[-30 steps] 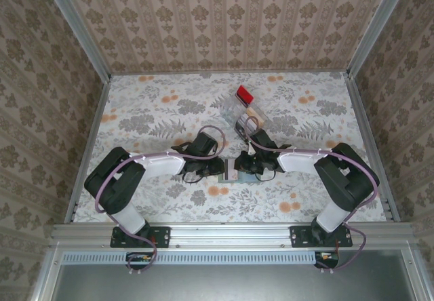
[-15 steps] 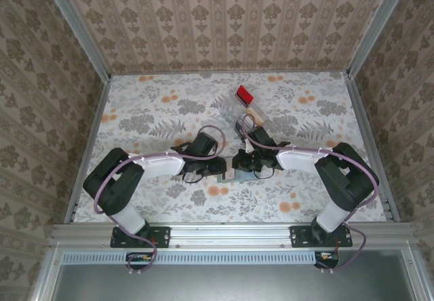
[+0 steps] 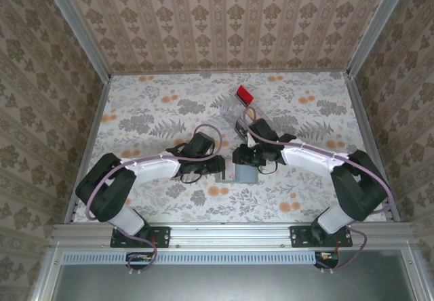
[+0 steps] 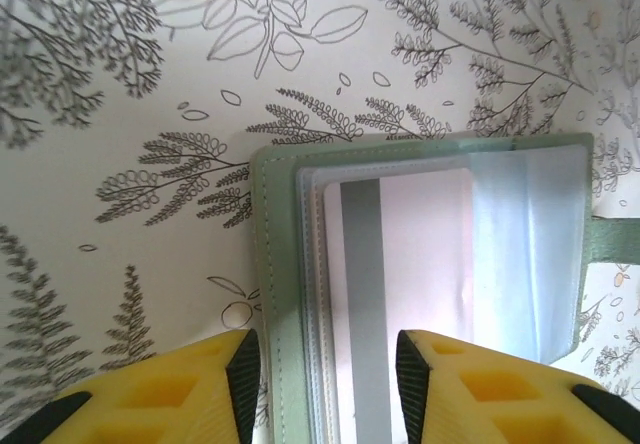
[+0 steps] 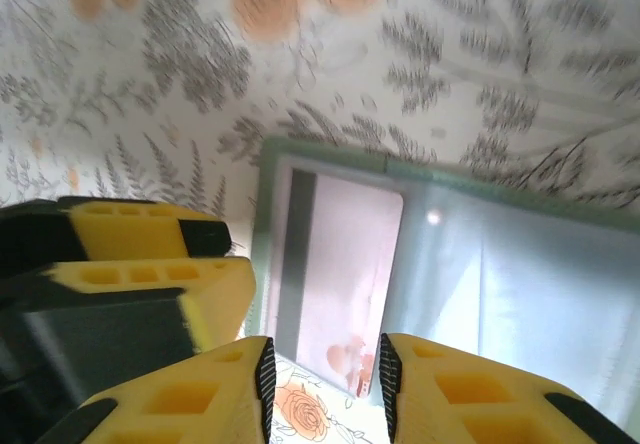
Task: Put the credit cards into the card holder
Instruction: Insert the credit card into the card slot, then pick up the credit card from the storage box.
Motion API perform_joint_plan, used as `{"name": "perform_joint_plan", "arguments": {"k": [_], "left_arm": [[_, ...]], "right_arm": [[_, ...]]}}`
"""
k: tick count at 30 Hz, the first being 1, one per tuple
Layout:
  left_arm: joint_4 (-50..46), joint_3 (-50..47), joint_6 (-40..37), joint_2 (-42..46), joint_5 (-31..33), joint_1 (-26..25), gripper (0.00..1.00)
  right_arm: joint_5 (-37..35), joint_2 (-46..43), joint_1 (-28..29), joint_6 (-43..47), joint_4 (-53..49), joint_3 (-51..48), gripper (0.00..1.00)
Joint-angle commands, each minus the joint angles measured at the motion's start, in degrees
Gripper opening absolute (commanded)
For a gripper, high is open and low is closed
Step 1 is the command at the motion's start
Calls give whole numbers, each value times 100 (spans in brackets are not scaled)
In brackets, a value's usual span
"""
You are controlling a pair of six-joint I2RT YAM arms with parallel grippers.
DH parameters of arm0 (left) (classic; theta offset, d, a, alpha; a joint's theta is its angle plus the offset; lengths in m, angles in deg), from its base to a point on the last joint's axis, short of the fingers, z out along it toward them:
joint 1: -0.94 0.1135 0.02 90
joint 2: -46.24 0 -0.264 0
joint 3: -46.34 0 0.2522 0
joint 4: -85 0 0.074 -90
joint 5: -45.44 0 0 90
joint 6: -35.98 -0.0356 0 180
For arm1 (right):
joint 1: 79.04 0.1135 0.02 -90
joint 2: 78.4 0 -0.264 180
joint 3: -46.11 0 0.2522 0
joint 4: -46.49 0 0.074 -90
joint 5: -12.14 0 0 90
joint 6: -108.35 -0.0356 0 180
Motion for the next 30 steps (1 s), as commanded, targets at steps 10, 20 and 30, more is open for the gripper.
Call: {"name": "perform_joint_plan", "arguments": {"k": [10,20,30], "left_arm": [[80,-191,-108,892,427,331,56],[239,-573,15,1441,434,719,65],[171,-763,42,1694,428,901,67]], "right_arm": [[-3050,1102,-51,2306,-2556,2791,36],[-3714,2678,229,3001,-2911,4090,34],[-4777,3482,429,3197,-3094,4573,33]]}}
